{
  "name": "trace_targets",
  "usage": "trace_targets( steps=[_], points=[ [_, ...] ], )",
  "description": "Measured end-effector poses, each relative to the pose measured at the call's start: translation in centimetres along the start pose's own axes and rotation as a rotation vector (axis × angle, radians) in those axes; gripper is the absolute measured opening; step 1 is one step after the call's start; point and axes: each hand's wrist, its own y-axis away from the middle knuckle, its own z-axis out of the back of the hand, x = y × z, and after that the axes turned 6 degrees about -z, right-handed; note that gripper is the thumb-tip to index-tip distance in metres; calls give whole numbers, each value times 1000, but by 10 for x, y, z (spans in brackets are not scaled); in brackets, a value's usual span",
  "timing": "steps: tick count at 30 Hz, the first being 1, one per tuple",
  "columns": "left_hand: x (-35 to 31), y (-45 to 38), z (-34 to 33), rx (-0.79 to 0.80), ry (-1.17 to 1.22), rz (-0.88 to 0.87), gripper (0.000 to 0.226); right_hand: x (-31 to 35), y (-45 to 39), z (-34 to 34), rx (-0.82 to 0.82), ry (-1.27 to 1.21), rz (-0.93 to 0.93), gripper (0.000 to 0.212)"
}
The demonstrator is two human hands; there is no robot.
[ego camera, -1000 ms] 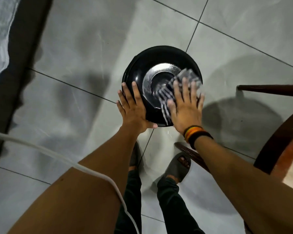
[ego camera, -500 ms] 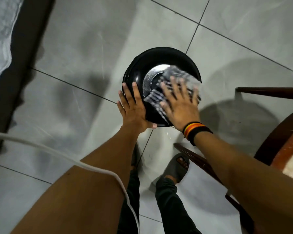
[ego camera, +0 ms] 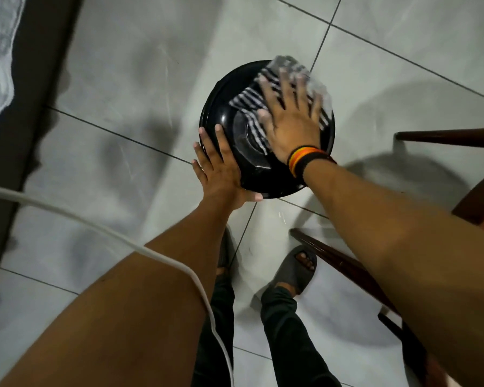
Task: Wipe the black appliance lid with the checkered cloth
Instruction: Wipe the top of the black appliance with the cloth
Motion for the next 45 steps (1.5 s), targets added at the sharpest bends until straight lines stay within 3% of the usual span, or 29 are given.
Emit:
trace_targets(
  steps=[3,6,11,17,19,23,28,30,35,41,45],
  points=[
    [-2,1,1,8,-1,6,170,-15,50,-15,-44,-192,-317,60],
    [-4,2,2,17,-4,8,169,5,105,-35,-37,-263,-453,62],
    [-3,1,1,-38,-19,-11,150,47,136,-64,12,-129,-258,90],
    [-1,5,11,79,-128,-28,167,25,138,-59,6,-74,-165,69],
    [6,3,29,112,-286,-139,171,25,139,-60,-2,-82,-156,70],
    [2,-29,85,137,-665,-524,180,23,139,-64,-9,-89,-154,76],
    [-59,-97,129,243,-1127,-1024,190,20,138,-65,-12,-78,-133,76],
    [-77,-108,126,322,-1297,-1119,196,19,138,-65,-6,-70,-127,76],
    [-76,-102,120,428,-1271,-1035,198,1,136,-58,-1,-18,-59,68],
    [-43,-84,112,275,-1047,-904,185,-50,106,-29,60,18,62,60],
    [-31,-69,99,197,-905,-787,180,-62,74,-6,85,-17,24,58]
  ],
)
